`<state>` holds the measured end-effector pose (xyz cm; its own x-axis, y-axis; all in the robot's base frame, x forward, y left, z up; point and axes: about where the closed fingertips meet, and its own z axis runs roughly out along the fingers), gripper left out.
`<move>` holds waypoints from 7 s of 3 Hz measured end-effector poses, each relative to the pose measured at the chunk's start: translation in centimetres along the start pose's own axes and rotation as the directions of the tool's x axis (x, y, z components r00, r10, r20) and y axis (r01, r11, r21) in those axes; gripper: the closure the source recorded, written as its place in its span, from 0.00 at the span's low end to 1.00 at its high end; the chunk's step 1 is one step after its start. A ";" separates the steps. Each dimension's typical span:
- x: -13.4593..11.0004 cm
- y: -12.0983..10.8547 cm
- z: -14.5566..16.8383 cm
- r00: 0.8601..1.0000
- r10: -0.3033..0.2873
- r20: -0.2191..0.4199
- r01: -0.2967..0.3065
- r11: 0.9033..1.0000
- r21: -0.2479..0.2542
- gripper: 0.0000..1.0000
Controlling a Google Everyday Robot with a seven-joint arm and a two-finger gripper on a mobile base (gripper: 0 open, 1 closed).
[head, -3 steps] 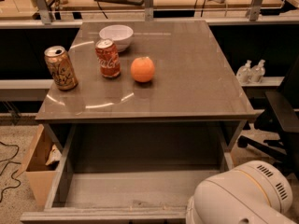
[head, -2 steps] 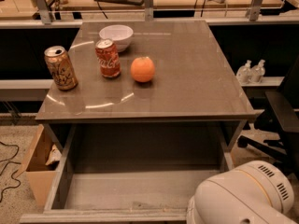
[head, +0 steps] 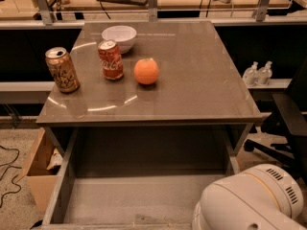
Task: Close top drawer
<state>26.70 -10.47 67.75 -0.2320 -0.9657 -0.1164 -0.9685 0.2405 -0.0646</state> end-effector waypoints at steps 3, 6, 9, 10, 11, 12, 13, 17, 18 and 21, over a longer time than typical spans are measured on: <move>-0.3 -3.8 0.5 0.999 -0.027 0.035 0.027 0.999 0.018 1.00; -0.7 -7.2 0.4 0.998 -0.034 0.053 0.032 0.998 0.048 1.00; 0.2 -13.6 -0.9 0.997 -0.012 0.077 0.003 0.993 0.120 1.00; 0.2 -13.6 -0.9 0.997 -0.012 0.077 0.003 0.993 0.120 1.00; 1.3 -15.4 -2.0 0.997 0.001 0.077 -0.012 0.990 0.141 1.00; 1.3 -15.4 -2.0 0.997 0.001 0.077 -0.012 0.990 0.141 1.00; 3.2 -17.4 -3.8 0.997 0.021 0.075 -0.034 0.985 0.170 1.00; 11.8 -19.8 -10.3 0.998 0.043 0.055 -0.052 0.985 0.167 1.00; 11.3 -15.8 -9.6 0.997 0.004 0.081 -0.012 0.995 0.098 1.00; 1.3 -5.4 -1.0 0.973 -0.091 0.212 0.105 0.993 -0.055 1.00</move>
Offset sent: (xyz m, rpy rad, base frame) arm 0.1537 -0.0200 -0.0173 0.1199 -0.1214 0.0938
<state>31.55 -13.09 68.98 -0.1186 -0.9407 -0.3177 -0.9910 0.1323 -0.0218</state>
